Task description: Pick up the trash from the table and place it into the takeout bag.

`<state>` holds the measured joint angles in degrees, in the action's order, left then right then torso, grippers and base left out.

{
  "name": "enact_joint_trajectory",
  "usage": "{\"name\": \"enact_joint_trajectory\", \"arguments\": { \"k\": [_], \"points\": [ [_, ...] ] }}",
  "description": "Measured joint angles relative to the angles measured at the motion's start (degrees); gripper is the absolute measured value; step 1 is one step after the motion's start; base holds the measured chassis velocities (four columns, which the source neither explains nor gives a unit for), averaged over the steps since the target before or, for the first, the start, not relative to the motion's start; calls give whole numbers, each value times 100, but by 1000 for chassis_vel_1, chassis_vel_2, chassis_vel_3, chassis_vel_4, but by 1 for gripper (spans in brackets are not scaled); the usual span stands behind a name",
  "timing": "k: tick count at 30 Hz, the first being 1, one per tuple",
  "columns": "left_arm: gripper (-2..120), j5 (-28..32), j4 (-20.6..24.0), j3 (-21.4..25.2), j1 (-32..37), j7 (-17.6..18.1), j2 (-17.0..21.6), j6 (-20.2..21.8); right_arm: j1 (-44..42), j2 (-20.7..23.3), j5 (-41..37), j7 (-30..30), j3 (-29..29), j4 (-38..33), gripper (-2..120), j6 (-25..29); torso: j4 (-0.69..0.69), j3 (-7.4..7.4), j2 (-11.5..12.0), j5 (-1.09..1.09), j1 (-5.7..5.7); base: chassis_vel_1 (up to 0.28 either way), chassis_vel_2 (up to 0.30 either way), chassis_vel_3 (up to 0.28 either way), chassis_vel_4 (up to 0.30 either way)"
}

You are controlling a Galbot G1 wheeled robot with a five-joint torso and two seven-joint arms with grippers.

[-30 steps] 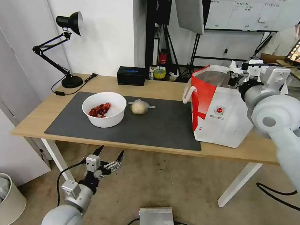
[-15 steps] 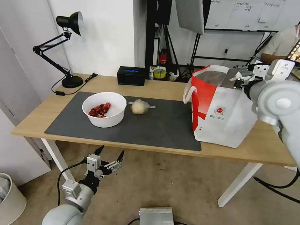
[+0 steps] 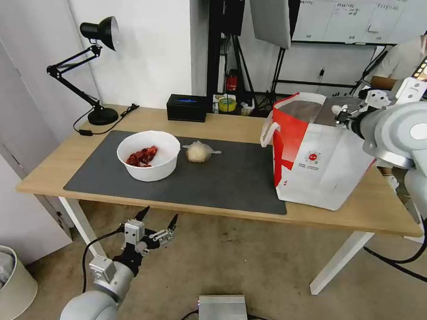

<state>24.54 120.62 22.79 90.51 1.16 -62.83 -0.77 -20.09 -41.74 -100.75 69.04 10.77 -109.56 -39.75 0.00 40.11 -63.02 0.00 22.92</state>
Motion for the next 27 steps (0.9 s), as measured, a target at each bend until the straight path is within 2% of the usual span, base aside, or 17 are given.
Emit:
{"name": "enact_joint_trajectory", "arguments": {
  "k": [2, 4, 5, 7, 8, 11, 12, 14, 15, 17, 23, 25, 26, 27],
  "points": [
    [100, -3, 0, -4, 0, 10, 2, 1, 1, 5, -5, 1, -1, 0, 35, -4, 0, 0, 0, 0, 0, 0, 0, 0, 0],
    [100, -7, 0, -20, -7, 30, 27, 5, -15, 29, -7, 3, -1, -25, 48, -20, 0, 0, 0, 0, 0, 0, 0, 0, 0],
    [100, -7, 0, -20, -7, 30, 27, 5, -15, 29, -7, 3, -1, -25, 48, -20, 0, 0, 0, 0, 0, 0, 0, 0, 0],
    [100, -8, 0, -49, -18, 34, 29, 9, -67, 58, 18, 0, 8, -34, 58, -37, 0, 0, 0, 0, 0, 0, 0, 0, 0],
    [100, -8, 0, -49, -18, 34, 29, 9, -67, 58, 18, 0, 8, -34, 58, -37, 0, 0, 0, 0, 0, 0, 0, 0, 0],
    [100, -8, 0, -92, -42, 39, 19, 13, -95, 88, 58, -19, 27, -34, 72, -53, 0, 0, 0, 0, 0, 0, 0, 0, 0],
    [100, -8, 0, -92, -42, 39, 19, 13, -95, 88, 58, -19, 27, -34, 72, -53, 0, 0, 0, 0, 0, 0, 0, 0, 0],
    [100, -12, -1, -107, -44, 41, 13, 15, -100, 97, 122, -49, 34, -32, 85, -59, 0, 0, 0, 0, 0, 0, 0, 0, 0],
    [100, -12, -1, -107, -44, 41, 13, 15, -100, 97, 122, -49, 34, -32, 85, -59, 0, 0, 0, 0, 0, 0, 0, 0, 0],
    [100, -14, -1, -105, -43, 41, 14, 15, -115, 101, 192, -104, 42, -38, 94, -61, 0, 0, 0, 0, 0, 0, 0, 0, 0],
    [100, -16, 22, -80, -27, 43, 18, 15, -202, 125, 556, -558, 95, -151, 100, -29, 1, 0, 0, 0, 0, 0, 0, 0, 0],
    [100, -17, 41, -64, -12, 43, 17, 14, -296, 186, 1077, -1142, 124, -295, 100, 123, 0, 0, 0, 0, 0, 0, 0, 0, 0],
    [100, -17, 41, -64, -12, 43, 17, 14, -296, 186, 1077, -1142, 124, -295, 100, 123, 0, 0, 0, 0, 0, 0, 0, 0, 0],
    [100, -17, 51, -52, -5, 43, 14, 6, -376, 236, 1401, -1584, 136, -425, 100, 236, 0, 0, 0, 0, 0, 0, 0, 0, 0]
  ]
}}
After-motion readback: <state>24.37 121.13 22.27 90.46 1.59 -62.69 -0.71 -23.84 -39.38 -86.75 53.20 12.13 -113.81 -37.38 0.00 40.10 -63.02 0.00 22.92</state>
